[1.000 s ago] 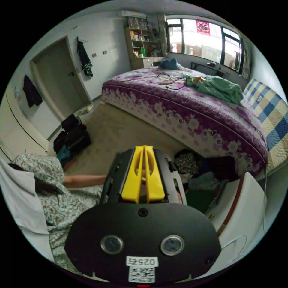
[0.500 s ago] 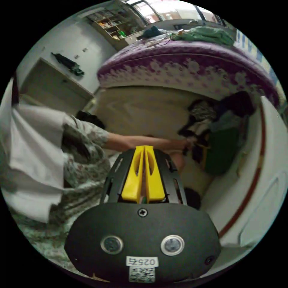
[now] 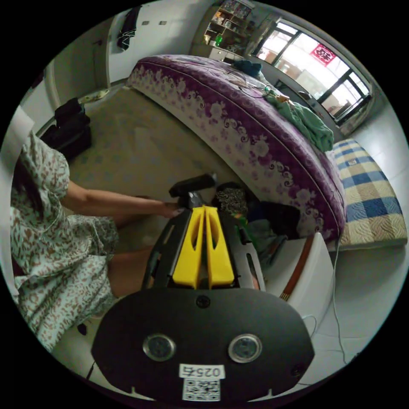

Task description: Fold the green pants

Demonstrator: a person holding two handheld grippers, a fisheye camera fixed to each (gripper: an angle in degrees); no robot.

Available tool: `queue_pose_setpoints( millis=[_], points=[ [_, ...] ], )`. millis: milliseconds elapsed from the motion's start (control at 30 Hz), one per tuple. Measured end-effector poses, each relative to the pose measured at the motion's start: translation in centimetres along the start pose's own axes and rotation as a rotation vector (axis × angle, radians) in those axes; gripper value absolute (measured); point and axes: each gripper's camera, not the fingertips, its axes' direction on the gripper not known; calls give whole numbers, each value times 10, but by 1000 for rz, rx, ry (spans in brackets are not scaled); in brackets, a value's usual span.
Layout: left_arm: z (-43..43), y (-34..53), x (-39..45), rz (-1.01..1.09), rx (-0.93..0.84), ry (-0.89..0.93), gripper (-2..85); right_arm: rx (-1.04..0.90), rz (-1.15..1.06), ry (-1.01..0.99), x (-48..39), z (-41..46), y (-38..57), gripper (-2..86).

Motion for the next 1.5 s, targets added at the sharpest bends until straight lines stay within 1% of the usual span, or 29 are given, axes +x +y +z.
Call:
queue_pose_setpoints(
  millis=[33,100,133,200,233,300,333,400,467,533,600,700,733,767,800,900,933,967,1033,1067,1133,1167,1233,1267,1300,1367,1433,1467,1500],
  points=[
    [-19,3,4,1,23,-16,3,-1,-13,-15,2,1,-2,-9],
    [-100,15,26,36,112,-81,3,32,-38,-33,15,2,-9,-8],
    [-122,19,33,40,141,-104,3,55,-39,-33,19,1,-9,-8],
    [-216,31,63,58,252,-176,3,169,-20,-58,43,-6,-6,-5],
    [-240,34,72,66,273,-193,3,205,-14,-71,50,-8,-4,-3],
    [-333,41,114,105,337,-271,4,295,9,-129,78,-8,6,11],
    [-355,42,124,107,352,-285,4,313,26,-150,85,-6,8,33],
    [-431,44,173,165,376,-359,5,402,9,-248,108,3,20,102],
    [-482,44,209,201,388,-415,5,473,-14,-310,123,17,26,129],
    [-529,44,239,236,400,-424,5,549,-39,-408,141,37,27,152],
    [-590,46,278,290,440,-412,5,558,-104,-592,162,74,14,183],
    [-660,51,327,424,441,-327,5,581,-196,-775,175,117,-2,203],
    [-673,54,335,449,439,-314,6,598,-193,-819,178,124,-4,207],
    [-698,59,351,499,418,-287,6,633,-238,-966,184,139,-5,206],
    [-723,66,363,529,402,-269,7,670,-294,-1183,191,157,-6,204],
    [-775,84,374,565,400,-174,8,655,-315,-1569,188,216,-15,172],
    [-783,87,374,567,406,-152,8,659,-326,-1605,183,226,-15,116],
    [-797,92,372,572,411,-115,8,683,-322,-1650,174,246,-15,6],
    [-815,99,366,577,389,-94,9,745,-233,-1712,171,276,-11,-3],
    [-828,106,358,556,376,-87,10,770,-144,-1694,178,295,-6,-6],
    [-850,118,339,496,373,-87,11,839,-19,-1475,202,312,11,-8],
    [-863,125,324,437,374,-114,11,858,17,-1345,219,319,23,-9],
    [-871,126,296,309,358,-192,11,824,0,-1229,233,319,35,-9],
    [-869,123,281,259,350,-201,12,784,-32,-1108,228,313,43,-9],
    [-865,121,269,237,359,-163,13,730,-63,-978,217,310,53,-8],
    [-853,119,256,215,330,-133,19,643,-46,-819,197,317,73,-7],
    [-831,126,241,144,298,-109,30,526,39,-736,180,344,98,-2],
    [-808,133,228,72,247,-66,38,429,140,-693,171,375,118,6],
    [-780,143,212,-22,172,-33,47,285,259,-648,163,416,140,18]
  ],
)
